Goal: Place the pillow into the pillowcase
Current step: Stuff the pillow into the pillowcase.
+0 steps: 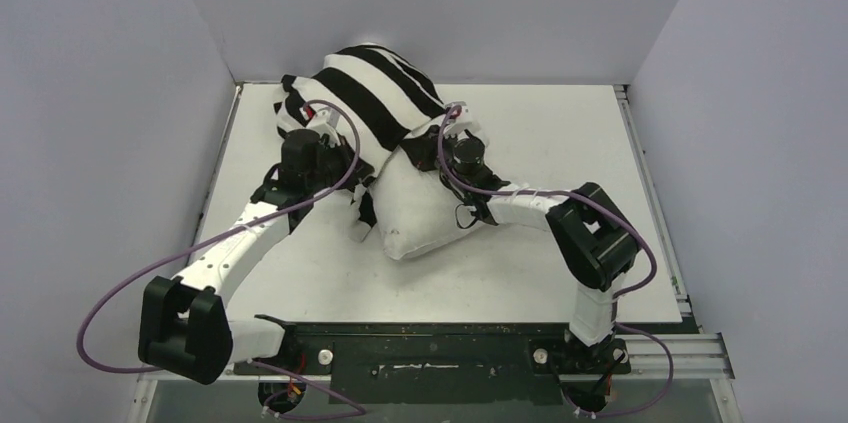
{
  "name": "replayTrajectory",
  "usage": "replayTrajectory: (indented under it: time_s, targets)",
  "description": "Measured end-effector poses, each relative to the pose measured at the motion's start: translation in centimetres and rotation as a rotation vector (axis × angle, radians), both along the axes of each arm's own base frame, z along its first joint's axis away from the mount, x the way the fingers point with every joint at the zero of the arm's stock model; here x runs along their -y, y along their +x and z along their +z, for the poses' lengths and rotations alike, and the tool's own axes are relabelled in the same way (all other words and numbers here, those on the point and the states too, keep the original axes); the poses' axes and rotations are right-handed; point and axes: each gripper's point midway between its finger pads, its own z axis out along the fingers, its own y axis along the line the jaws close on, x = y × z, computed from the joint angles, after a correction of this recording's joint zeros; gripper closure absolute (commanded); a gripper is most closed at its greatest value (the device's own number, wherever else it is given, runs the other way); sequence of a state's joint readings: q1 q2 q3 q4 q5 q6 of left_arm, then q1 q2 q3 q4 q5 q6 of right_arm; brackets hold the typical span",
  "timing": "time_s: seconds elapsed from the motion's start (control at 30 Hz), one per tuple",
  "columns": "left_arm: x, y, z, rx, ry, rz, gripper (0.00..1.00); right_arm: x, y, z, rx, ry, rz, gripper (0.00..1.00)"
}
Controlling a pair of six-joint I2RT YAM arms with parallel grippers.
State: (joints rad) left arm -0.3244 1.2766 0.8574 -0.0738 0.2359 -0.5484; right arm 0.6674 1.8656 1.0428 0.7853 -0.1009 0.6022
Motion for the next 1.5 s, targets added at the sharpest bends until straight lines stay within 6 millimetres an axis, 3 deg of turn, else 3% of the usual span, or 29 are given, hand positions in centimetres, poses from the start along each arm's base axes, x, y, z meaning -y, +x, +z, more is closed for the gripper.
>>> replayTrajectory:
  time_s: [0.13,0.27,0.4,0.5,0.63,0.77,0.83,0.9,1.0,1.13,1.2,1.3,1.4,1.5]
  targets:
    - [1.1,0.3,5.4,0.075,-0.085,-0.023,1.00,0.7,-1.1,2.3,-0.014,0.025,0.031,1.00]
    - [2.7,-0.5,11.0,0.136,-0.198,-0.071,1.00,1.4,-2.6,6.5,-0.044,0.127,0.082,1.00]
    - [5.0,-2.2,16.3,0.188,-0.337,-0.148,1.00,1.6,-5.8,10.9,-0.091,0.300,0.160,1.00]
    - [6.4,-3.4,18.7,0.212,-0.416,-0.204,1.00,1.9,-8.4,11.9,-0.157,0.398,0.194,1.00]
    - [8.1,-3.5,18.6,0.207,-0.438,-0.248,1.00,1.0,-10.6,9.9,-0.260,0.417,0.226,0.96]
    - [10.1,-0.5,15.2,0.161,-0.452,-0.263,1.00,1.8,-9.1,5.0,-0.355,0.390,0.172,0.93]
    - [11.5,1.6,12.4,0.112,-0.453,-0.278,0.77,2.8,-7.5,2.2,-0.399,0.366,0.123,1.00]
    - [13.0,3.5,10.7,0.077,-0.464,-0.306,0.61,4.3,-5.7,-0.4,-0.439,0.348,0.063,1.00]
    - [14.4,5.5,11.4,0.089,-0.488,-0.348,0.46,6.7,-3.5,-1.9,-0.464,0.359,0.008,1.00]
    - [13.7,6.2,15.3,0.194,-0.409,-0.366,0.40,8.5,-2.2,-2.5,-0.471,0.387,-0.009,1.00]
    - [12.6,6.0,17.3,0.253,-0.336,-0.342,0.40,8.8,-1.9,-2.9,-0.477,0.394,-0.007,1.00]
    - [10.2,3.9,20.0,0.338,-0.208,-0.287,0.39,8.9,-1.7,-3.2,-0.480,0.400,-0.002,1.00]
    - [8.8,0.3,22.1,0.409,-0.101,-0.252,0.40,8.9,-1.6,-3.2,-0.479,0.408,-0.001,1.00]
    - [8.3,-3.9,21.7,0.438,-0.017,-0.258,0.39,8.9,-1.6,-2.9,-0.476,0.420,0.004,1.00]
